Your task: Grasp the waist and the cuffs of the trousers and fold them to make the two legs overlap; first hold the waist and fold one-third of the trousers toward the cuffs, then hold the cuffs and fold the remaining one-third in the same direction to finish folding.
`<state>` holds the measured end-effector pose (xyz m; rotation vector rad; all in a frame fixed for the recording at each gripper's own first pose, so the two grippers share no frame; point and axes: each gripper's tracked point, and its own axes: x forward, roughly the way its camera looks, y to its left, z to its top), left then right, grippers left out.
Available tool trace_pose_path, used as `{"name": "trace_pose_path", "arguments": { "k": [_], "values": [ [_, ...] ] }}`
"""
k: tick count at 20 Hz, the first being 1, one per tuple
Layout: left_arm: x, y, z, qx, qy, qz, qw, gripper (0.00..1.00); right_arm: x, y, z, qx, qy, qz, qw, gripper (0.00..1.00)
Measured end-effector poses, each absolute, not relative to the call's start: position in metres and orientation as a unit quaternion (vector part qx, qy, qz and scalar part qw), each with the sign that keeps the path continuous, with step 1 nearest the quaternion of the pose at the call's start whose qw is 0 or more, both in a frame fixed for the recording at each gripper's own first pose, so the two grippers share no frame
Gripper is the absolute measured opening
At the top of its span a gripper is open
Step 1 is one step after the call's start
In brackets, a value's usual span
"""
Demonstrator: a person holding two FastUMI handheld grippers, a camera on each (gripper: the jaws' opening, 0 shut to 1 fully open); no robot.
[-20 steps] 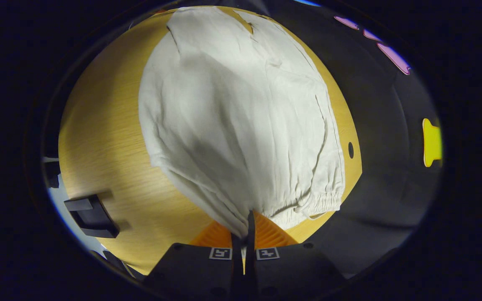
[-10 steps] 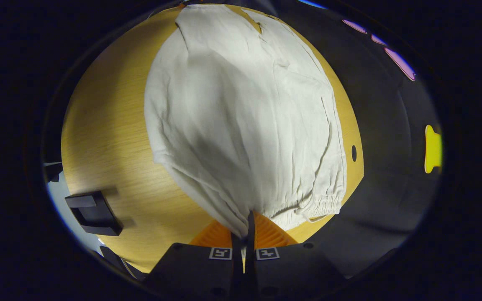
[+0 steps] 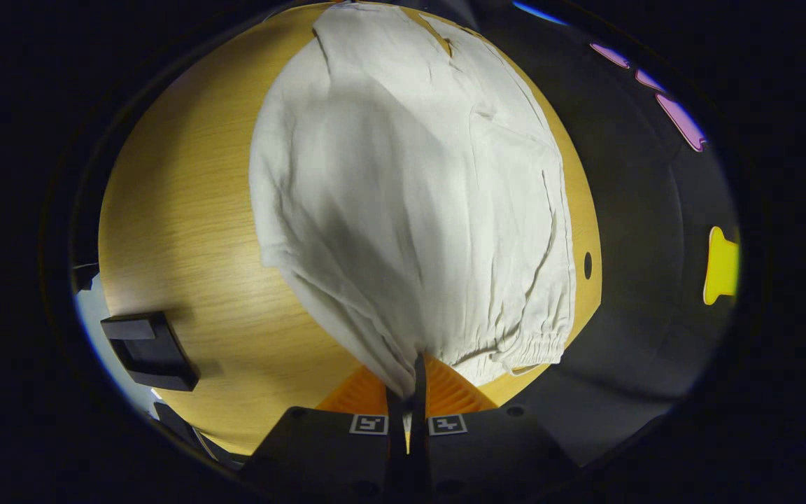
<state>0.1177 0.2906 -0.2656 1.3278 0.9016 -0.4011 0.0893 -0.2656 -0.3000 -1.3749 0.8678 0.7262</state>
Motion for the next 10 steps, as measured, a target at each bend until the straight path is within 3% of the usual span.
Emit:
{"name": "trace_pose_path", "arguments": {
  "k": [5,10],
  "values": [
    [0.114,0.290,-0.267,0.547,0.407,-0.140,0.718,0.12,0.092,-0.272,-0.298,-0.602,0.378,0.302,0.635,0.06],
    [0.108,0.276,-0.252,0.459,0.375,-0.082,0.801,0.05,0.100,-0.272,-0.271,-0.573,0.366,0.249,0.690,0.06]
  ]
}}
